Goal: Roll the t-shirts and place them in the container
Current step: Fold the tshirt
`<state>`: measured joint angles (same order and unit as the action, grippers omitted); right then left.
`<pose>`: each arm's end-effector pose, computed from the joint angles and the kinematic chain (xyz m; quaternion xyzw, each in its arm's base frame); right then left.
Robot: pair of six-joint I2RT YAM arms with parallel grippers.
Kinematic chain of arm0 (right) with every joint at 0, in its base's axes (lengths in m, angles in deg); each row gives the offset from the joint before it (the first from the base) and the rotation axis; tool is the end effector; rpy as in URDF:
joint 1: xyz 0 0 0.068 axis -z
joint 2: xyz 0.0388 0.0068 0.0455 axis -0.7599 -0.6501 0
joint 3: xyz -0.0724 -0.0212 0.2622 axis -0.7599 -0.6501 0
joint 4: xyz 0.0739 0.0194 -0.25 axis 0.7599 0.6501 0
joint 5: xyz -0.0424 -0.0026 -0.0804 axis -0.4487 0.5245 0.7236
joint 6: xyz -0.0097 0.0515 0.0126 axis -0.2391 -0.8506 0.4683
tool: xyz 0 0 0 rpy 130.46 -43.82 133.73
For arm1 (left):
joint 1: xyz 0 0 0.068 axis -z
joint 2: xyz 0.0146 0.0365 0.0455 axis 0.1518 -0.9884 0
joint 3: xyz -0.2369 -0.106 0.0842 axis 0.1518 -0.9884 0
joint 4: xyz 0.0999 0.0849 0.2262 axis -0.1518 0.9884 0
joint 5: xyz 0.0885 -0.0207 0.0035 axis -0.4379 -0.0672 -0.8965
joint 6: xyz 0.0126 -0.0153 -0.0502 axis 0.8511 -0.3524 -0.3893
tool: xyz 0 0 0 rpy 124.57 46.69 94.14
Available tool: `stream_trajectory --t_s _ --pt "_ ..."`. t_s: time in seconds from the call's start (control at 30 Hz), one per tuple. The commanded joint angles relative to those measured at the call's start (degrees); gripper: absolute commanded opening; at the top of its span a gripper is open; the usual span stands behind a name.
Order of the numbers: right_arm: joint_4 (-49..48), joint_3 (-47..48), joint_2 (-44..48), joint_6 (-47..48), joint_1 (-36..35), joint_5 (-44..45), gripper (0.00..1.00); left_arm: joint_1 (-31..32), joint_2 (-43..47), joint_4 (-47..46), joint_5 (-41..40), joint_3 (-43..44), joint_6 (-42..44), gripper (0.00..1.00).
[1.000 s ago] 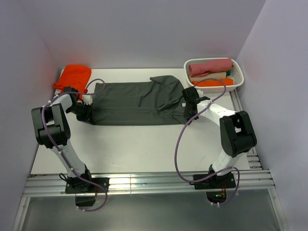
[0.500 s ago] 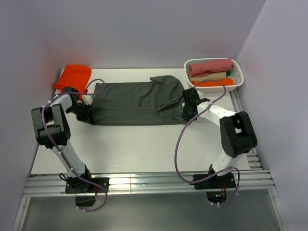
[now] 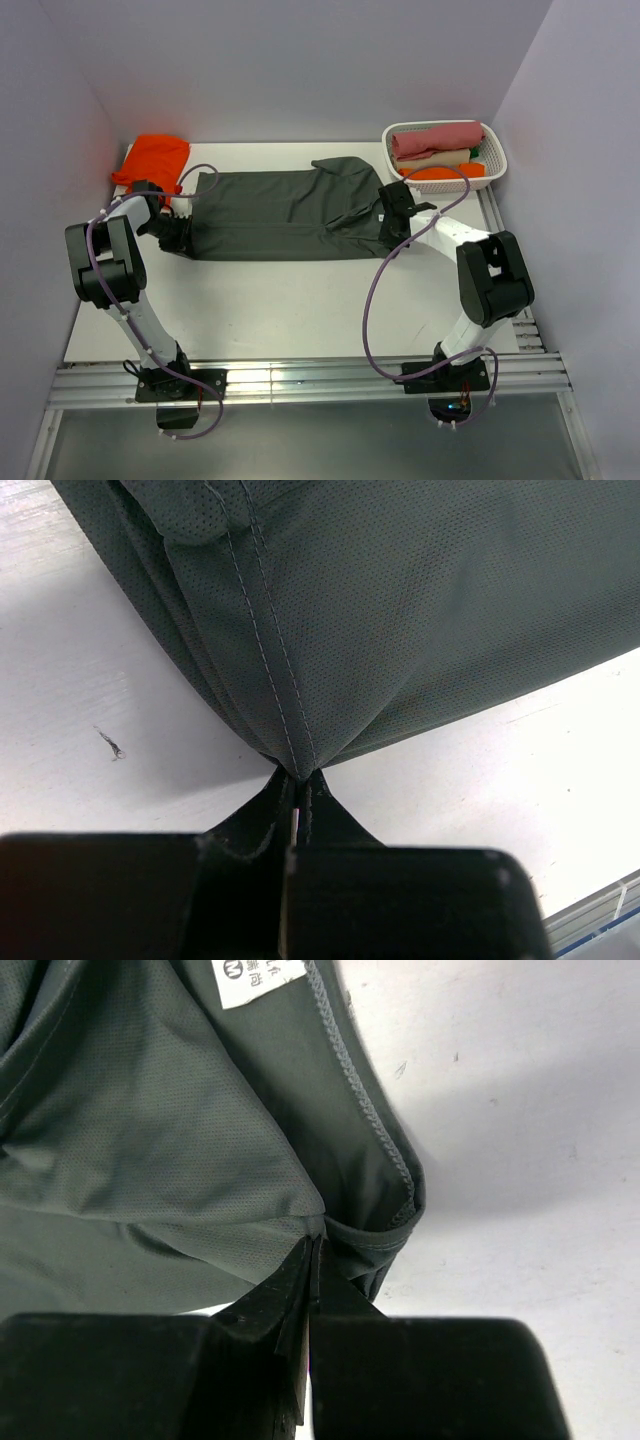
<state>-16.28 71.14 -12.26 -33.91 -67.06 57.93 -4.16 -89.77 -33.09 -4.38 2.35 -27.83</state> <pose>0.3158 0.0932 0.1801 0.1314 0.9557 0.0190 0.2628 0.3459 0.0641 0.1576 0.1051 0.9691 -0.1733 0.1406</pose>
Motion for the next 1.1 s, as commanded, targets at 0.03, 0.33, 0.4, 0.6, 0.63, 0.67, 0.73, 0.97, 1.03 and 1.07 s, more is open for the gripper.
stream_trajectory --t_s 0.03,0.33,0.4,0.6,0.63,0.67,0.73,0.97,1.03,1.07 --pt "2.5 4.3 -0.1 1.7 0.9 3.1 0.00 -0.1 1.1 1.0 -2.3 -1.5 2.2 0.00" --pt "6.4 9.0 -3.3 4.5 2.8 6.1 0.00 -0.1 1.3 0.9 -3.3 -2.1 3.2 0.00" --pt "6.5 9.3 -4.1 4.8 3.0 5.9 0.00 -0.2 1.2 0.9 -3.3 -2.2 3.2 0.00" --pt "6.1 8.4 -3.0 4.6 3.0 5.3 0.34 -0.2 1.0 1.0 -3.2 -2.1 3.3 0.00" --pt "6.2 8.0 -2.6 4.4 3.0 5.4 0.38 -0.2 1.0 1.0 -3.1 -2.0 3.2 0.00" --pt "6.0 7.1 -1.0 4.1 2.9 5.3 0.44 -0.1 1.0 1.0 -3.1 -2.1 3.1 0.00" --pt "5.5 5.5 1.1 3.4 3.0 5.3 0.47 -0.1 1.0 0.9 -3.0 -2.1 3.1 0.01" --pt "-0.5 -5.3 9.3 -0.1 2.9 0.7 0.36 -0.1 1.0 0.9 -2.5 -2.3 2.9 0.00" --pt "-1.5 -6.5 9.2 -0.3 2.9 -0.1 0.36 -0.1 1.0 1.0 -2.4 -2.1 3.0 0.00" --pt "-2.8 -7.3 9.0 -0.3 2.9 -0.4 0.36 0.0 1.0 1.0 -2.4 -2.0 3.0 0.00"
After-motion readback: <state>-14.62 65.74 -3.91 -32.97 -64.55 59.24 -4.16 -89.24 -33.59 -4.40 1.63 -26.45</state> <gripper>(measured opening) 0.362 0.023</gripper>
